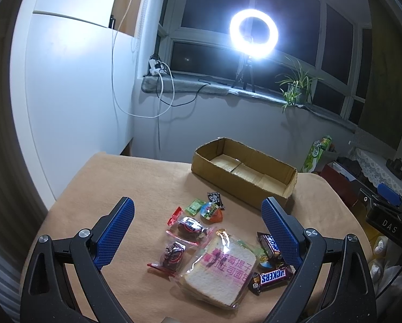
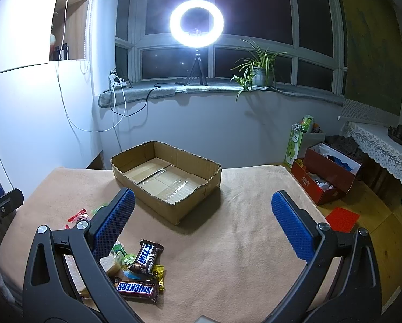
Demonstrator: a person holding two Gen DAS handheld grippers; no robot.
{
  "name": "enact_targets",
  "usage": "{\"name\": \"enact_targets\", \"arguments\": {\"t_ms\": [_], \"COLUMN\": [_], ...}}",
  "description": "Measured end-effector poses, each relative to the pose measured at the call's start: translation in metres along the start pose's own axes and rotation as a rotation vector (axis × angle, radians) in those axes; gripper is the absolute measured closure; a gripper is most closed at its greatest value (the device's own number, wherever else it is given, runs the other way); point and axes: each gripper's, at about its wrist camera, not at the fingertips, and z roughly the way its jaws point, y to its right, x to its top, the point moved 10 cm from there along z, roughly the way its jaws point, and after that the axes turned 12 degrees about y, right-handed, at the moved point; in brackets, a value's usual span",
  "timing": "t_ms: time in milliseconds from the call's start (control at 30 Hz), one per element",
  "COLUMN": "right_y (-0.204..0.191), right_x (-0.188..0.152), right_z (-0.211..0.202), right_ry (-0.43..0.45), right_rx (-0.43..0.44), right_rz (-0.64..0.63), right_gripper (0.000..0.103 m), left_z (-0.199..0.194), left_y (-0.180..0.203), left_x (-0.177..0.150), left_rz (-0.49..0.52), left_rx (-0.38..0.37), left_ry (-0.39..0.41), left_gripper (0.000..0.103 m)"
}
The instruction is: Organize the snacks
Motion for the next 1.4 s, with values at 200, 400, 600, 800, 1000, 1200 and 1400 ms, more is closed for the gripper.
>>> {"name": "enact_targets", "arguments": {"t_ms": [200, 400, 600, 800, 1000, 1200, 1400], "right_y": [0.000, 0.000, 0.001, 0.001, 0.002, -0.003, -0.007], "right_x": [0.000, 0.000, -0.001, -0.002, -0.005, -0.015, -0.019], "right_z": [0.000, 0.000, 0.000, 0.000, -0.001, 0.005, 0.008], "right_ry": [0.000, -0.003, -0.003, -0.006, -0.010, -0.026, -0.037], "right_rx": [0.000, 0.001, -0.002, 0.001, 0.003, 0.004, 0.018], "right_rz": [0.002, 0.001, 0.002, 0.001, 0.001, -0.003, -0.006], "right_gripper": [0.000, 0.000, 0.000, 0.000, 0.000, 0.000, 0.000], "left_z": [0.000, 0.000, 0.000, 0.000, 0.001, 0.002, 0.006], "left_y": [-0.001, -0.001, -0.002, -0.001, -0.001, -0.001, -0.003], "left_x": [0.000, -0.001, -0.001, -0.002, -0.003, -0.005, -0.009], "left_rz": [-0.003, -0.004, -0.003, -0.004, -0.005, -0.006, -0.010], "left_rx": [0.000, 0.000, -0.003, -0.001, 0.000, -0.002, -0.004], "left_ry": [0.000, 0.000, 0.002, -0.001, -0.006, -0.011, -0.027], "left_gripper": [0.008, 0.008, 0.008, 0.008, 0.008, 0.008, 0.008]}}
